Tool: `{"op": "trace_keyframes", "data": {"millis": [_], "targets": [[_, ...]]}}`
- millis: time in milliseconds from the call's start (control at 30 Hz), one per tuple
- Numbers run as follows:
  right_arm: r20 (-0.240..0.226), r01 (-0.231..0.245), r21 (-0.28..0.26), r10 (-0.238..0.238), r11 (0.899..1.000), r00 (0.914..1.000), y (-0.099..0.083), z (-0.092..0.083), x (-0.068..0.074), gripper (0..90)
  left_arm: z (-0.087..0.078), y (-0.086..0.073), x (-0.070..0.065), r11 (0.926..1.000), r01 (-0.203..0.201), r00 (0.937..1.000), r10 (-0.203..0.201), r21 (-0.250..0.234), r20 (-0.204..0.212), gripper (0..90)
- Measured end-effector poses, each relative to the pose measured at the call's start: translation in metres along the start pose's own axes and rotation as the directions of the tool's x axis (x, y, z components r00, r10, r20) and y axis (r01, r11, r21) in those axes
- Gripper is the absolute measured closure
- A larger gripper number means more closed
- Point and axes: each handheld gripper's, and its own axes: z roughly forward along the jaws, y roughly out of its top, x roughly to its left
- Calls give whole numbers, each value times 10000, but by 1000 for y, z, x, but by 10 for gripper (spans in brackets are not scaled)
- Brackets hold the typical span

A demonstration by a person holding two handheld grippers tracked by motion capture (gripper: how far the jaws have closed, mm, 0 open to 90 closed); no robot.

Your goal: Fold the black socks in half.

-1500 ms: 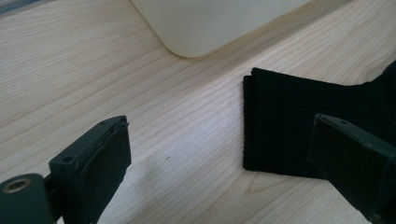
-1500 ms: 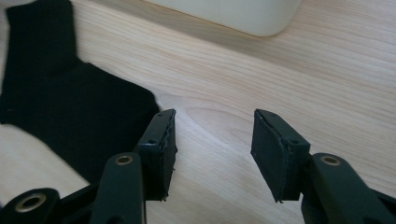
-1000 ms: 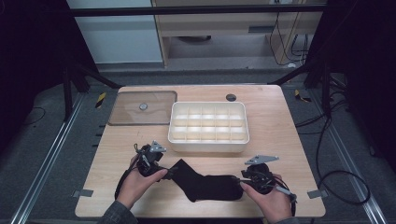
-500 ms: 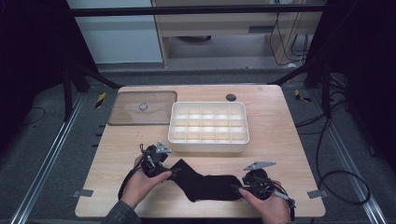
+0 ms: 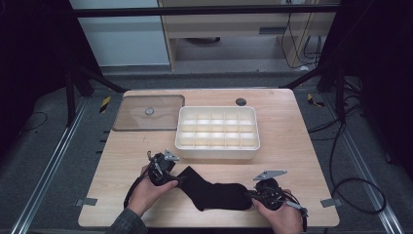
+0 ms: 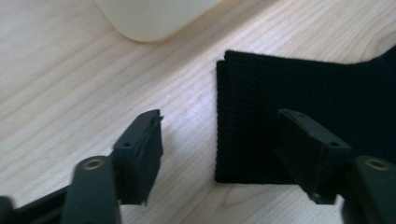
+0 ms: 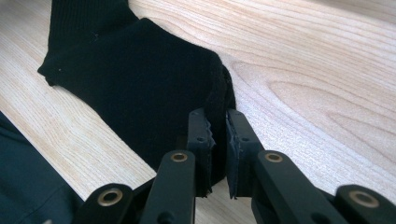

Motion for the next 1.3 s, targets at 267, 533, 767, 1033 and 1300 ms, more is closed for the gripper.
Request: {"op": "trace_keyframes", "data": {"millis": [267,533,767,1033,1300], "targets": [[-4,44,-144,-44,9999,10000,0,0,0,818,5,-4,1,9996,153,9967,-171,242,793,529],[-20,72,-183,-72,9998,10000,1,-3,0,821,4,-5,1,9995,67,9920,-105,300,1256,711],[-81,132,-190,-133,9997,9999,2,-2,2,825,1,-6,0,9997,113,9908,-141,218,1344,769],[-123,170,-226,-173,9996,9998,3,-2,3,826,-15,-3,-1,9999,17,9912,2,-142,1324,772],[-258,383,-471,-395,9982,9989,7,2,9,826,-38,3,-5,9983,-161,9919,230,-554,1252,774]]}}
